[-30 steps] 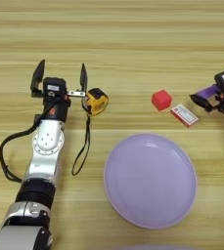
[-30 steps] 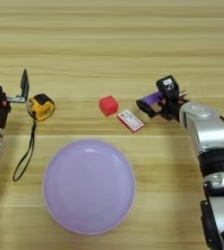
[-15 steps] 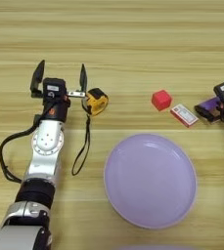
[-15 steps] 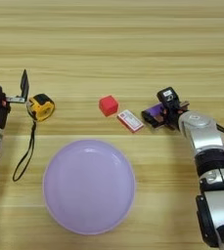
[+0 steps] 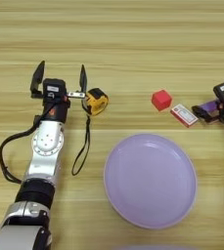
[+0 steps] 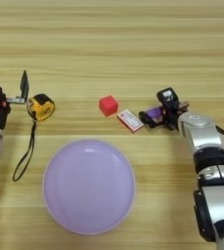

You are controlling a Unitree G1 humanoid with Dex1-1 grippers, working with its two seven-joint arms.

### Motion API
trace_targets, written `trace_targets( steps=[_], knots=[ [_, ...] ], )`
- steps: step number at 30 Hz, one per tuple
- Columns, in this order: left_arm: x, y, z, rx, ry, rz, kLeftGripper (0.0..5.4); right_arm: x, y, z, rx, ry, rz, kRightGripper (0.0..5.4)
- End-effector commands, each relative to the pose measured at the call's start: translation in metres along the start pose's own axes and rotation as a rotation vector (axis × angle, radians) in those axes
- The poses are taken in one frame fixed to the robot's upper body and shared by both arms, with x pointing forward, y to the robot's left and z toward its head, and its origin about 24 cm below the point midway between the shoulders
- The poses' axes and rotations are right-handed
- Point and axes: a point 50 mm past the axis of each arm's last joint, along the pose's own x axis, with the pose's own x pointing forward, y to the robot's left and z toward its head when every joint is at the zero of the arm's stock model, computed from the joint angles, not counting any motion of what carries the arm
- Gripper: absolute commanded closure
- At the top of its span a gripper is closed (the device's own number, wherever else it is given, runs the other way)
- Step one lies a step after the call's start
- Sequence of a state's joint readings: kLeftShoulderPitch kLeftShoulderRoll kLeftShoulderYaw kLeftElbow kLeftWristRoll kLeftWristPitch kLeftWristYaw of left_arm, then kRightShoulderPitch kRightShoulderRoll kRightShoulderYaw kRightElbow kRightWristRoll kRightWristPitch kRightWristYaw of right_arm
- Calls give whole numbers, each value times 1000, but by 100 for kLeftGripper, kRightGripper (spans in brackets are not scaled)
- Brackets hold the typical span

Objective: Move the objects on the table

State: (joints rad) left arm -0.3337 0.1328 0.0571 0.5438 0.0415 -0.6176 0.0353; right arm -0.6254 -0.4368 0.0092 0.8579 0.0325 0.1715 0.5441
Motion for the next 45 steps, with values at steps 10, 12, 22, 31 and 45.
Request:
trace_targets(
  steps=[10, 12, 22, 31, 45],
  knots=[
    [4, 1, 1, 13, -13, -8, 0, -4, 2, 34, -44, -149, -16, 3],
    [4, 1, 1, 13, -12, -8, 0, -7, 2, 42, -59, -188, -26, 3],
    [5, 0, 0, 12, -10, -8, 0, -25, 21, 82, -78, -510, 53, 3],
    [5, 1, 0, 12, -9, -11, 0, -36, 29, 90, -32, -716, 87, 3],
    [4, 1, 0, 13, -9, -15, 0, -53, 42, 68, -28, -1023, -224, 3]
  ],
)
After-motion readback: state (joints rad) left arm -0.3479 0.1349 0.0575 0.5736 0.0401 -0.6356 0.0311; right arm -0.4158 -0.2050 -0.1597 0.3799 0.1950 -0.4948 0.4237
